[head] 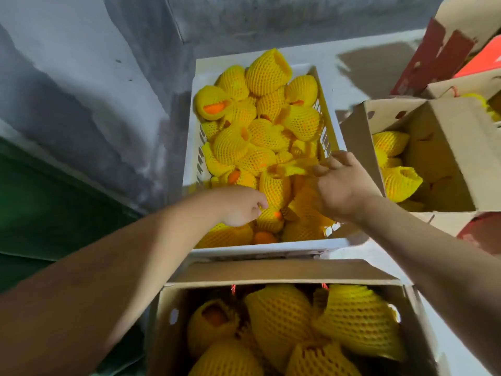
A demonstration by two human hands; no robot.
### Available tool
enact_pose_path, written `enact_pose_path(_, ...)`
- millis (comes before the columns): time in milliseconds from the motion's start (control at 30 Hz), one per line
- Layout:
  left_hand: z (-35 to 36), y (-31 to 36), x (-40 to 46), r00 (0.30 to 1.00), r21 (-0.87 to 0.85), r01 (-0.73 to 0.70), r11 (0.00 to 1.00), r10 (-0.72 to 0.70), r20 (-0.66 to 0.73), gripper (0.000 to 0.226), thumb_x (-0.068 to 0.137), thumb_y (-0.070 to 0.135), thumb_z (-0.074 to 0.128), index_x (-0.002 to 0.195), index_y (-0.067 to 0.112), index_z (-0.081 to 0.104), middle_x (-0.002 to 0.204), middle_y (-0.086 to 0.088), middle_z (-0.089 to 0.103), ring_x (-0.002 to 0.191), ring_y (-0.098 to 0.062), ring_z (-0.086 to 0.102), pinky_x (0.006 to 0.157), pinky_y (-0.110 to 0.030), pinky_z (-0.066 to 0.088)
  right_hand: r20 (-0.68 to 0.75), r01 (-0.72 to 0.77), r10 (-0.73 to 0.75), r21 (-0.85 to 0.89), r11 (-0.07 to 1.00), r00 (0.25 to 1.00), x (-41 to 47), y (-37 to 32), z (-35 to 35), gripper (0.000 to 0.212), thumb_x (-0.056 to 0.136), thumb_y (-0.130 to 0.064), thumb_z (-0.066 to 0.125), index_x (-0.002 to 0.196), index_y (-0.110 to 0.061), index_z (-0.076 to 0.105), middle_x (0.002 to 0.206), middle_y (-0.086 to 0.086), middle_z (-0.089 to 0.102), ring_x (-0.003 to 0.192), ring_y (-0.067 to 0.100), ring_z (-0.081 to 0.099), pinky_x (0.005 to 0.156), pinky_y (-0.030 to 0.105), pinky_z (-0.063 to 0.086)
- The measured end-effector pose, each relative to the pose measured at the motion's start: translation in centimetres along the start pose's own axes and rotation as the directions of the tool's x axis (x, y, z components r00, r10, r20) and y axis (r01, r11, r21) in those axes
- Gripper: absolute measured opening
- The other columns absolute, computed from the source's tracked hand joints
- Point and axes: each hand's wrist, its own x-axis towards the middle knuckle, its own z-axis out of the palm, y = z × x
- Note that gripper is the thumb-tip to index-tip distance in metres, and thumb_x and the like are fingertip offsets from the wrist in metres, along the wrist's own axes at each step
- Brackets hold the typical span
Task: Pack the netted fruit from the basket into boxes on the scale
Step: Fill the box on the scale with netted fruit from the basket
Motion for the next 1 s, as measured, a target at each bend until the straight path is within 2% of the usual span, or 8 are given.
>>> enact_pose_path(133, 1.2, 0.0, 4.1, 0.998, 0.204, -0.031, 0.978, 0.017, 0.068, 0.045, 0.11, 0.032, 0.05, 0.154, 0.02, 0.047, 0.156, -0.009, 0.049, 0.14, -0.029, 0.049, 0.106, -0.035, 0.044, -0.105, -0.017, 0.038, 0.197, 0.98, 0.994, -0.5, 0.6, 0.2, 0.035, 0.097, -0.045, 0.051, 0.123, -0.032, 0.069, 0.121, -0.002, 0.064, 0.117, 0.028, 0.055, 0.112, 0.042, 0.022)
enact_pose_path(233, 2.2, 0.1, 5.0, 0.991, 0.378, -0.12, 0.918, 0.09, 0.096, 0.044, 0.105, 0.029, 0.06, 0.146, 0.018, 0.047, 0.14, -0.013, 0.053, 0.123, -0.033, 0.057, 0.087, -0.036, 0.045, -0.156, 0.008, 0.032, 0.246, 0.969, 0.987, -0.5, 0.7, 0.5, 0.03, 0.095, -0.04, 0.055, 0.117, -0.032, 0.072, 0.105, -0.001, 0.068, 0.111, 0.03, 0.059, 0.113, 0.044, 0.026)
enact_pose_path(367, 3.5, 0.2, 5.6, 0.932, 0.65, -0.31, 0.694, 0.357, 0.064, 0.025, 0.101, 0.015, 0.056, 0.124, 0.022, 0.059, 0.12, -0.002, 0.059, 0.113, -0.025, 0.058, 0.074, -0.037, 0.042, -0.141, 0.044, -0.014, 0.21, 0.977, 0.99, -0.4, 0.6, 0.7, 0.032, 0.094, -0.043, 0.053, 0.118, -0.034, 0.071, 0.105, -0.003, 0.069, 0.11, 0.029, 0.063, 0.115, 0.05, 0.025)
enact_pose_path(467, 5.0, 0.8, 6.3, 0.916, 0.821, -0.264, 0.507, 0.398, 0.049, 0.04, 0.093, 0.012, 0.041, 0.102, 0.023, 0.078, 0.108, 0.008, 0.072, 0.097, -0.007, 0.066, 0.083, -0.018, 0.039, -0.179, 0.091, -0.052, 0.215, 0.972, 0.983, -0.4, 0.8, 1.0, 0.035, 0.094, -0.042, 0.054, 0.127, -0.038, 0.067, 0.106, -0.007, 0.07, 0.106, 0.027, 0.064, 0.114, 0.052, 0.027)
enact_pose_path(567, 6.7, -0.3, 7.9, 0.934, 0.721, -0.353, 0.596, 0.275, 0.23, 0.035, 0.095, 0.002, 0.046, 0.104, 0.013, 0.078, 0.125, 0.004, 0.07, 0.103, -0.007, 0.067, 0.092, -0.013, 0.042, -0.213, 0.102, -0.047, 0.252, 0.962, 0.976, -0.4, 1.0, 1.3, 0.037, 0.091, -0.043, 0.058, 0.128, -0.04, 0.065, 0.108, -0.011, 0.072, 0.104, 0.024, 0.064, 0.115, 0.051, 0.028)
enact_pose_path(667, 6.7, -1.6, 8.4, 0.946, 0.504, -0.293, 0.813, 0.323, 0.029, 0.031, 0.082, 0.019, 0.051, 0.066, 0.03, 0.076, 0.08, 0.023, 0.068, 0.069, 0.007, 0.061, 0.072, -0.009, 0.043, -0.183, 0.08, -0.025, 0.296, 0.952, 0.983, -0.4, 1.0, 1.1, 0.052, 0.082, -0.053, 0.048, 0.129, -0.037, 0.064, 0.112, -0.009, 0.074, 0.107, 0.023, 0.064, 0.117, 0.049, 0.026)
enact_pose_path(800, 4.9, -0.1, 7.0, 0.958, 0.303, -0.275, 0.913, 0.288, 0.001, 0.024, 0.1, 0.015, 0.056, 0.123, 0.02, 0.062, 0.117, -0.005, 0.056, 0.095, -0.024, 0.062, 0.08, -0.036, 0.046, -0.177, 0.074, -0.015, 0.328, 0.942, 0.984, -0.4, 1.1, 0.7, 0.075, 0.073, -0.057, 0.046, 0.144, -0.031, 0.053, 0.118, -0.004, 0.068, 0.115, 0.024, 0.06, 0.118, 0.045, 0.022)
enact_pose_path(1000, -0.6, 1.9, 0.2, 0.962, -0.346, -0.118, 0.931, 0.021, -0.274, 0.062, 0.087, 0.034, 0.084, 0.14, 0.029, 0.052, 0.132, -0.001, 0.053, 0.106, -0.017, 0.057, 0.081, -0.026, 0.049, -0.145, 0.023, 0.059, 0.509, 0.86, 0.988, -0.5, 1.0, -0.2, 0.06, 0.085, -0.048, 0.047, 0.143, -0.035, 0.056, 0.122, -0.007, 0.066, 0.126, 0.023, 0.055, 0.121, 0.038, 0.012)
